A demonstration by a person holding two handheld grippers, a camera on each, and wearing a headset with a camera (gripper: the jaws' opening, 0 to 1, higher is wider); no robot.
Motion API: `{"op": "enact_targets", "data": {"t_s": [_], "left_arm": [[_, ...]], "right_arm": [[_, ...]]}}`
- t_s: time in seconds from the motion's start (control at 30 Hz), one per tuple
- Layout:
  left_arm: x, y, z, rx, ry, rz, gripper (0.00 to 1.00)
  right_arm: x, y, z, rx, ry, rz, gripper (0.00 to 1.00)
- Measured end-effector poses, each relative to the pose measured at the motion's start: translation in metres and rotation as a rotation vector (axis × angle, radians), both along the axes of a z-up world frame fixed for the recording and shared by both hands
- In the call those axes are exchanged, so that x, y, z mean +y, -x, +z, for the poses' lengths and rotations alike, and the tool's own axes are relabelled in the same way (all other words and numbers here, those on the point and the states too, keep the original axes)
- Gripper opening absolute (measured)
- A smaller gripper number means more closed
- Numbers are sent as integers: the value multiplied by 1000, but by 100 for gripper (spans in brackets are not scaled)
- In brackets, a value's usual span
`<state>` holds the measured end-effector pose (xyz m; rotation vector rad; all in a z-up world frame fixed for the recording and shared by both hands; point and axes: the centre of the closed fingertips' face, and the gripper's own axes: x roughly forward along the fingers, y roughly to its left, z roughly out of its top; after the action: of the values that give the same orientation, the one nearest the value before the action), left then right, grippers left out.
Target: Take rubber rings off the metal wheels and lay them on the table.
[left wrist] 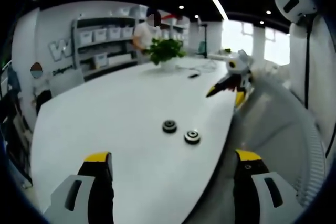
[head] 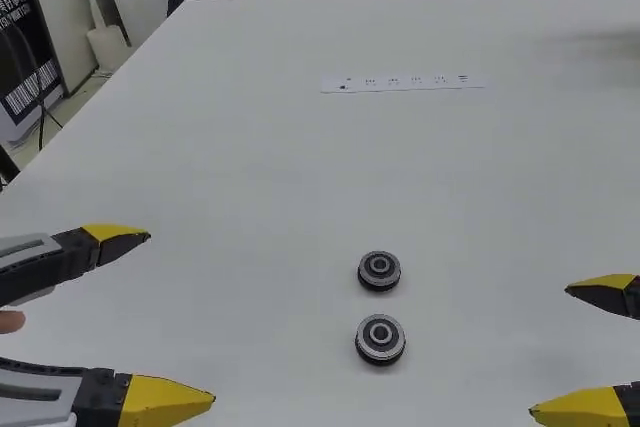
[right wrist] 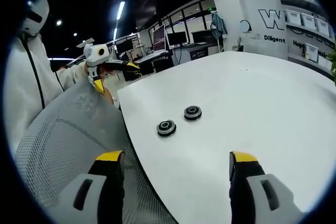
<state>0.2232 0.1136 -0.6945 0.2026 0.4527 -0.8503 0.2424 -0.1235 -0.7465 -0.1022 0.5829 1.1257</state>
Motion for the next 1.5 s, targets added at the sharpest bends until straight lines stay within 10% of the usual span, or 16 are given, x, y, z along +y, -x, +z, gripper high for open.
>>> {"op": "enact_targets", "data": {"t_s": [1.5], "left_arm": [[-51, -6, 2, -42, -78, -271, 88]], "right_arm": [[24, -10, 6, -39, -29, 60, 69]]}}
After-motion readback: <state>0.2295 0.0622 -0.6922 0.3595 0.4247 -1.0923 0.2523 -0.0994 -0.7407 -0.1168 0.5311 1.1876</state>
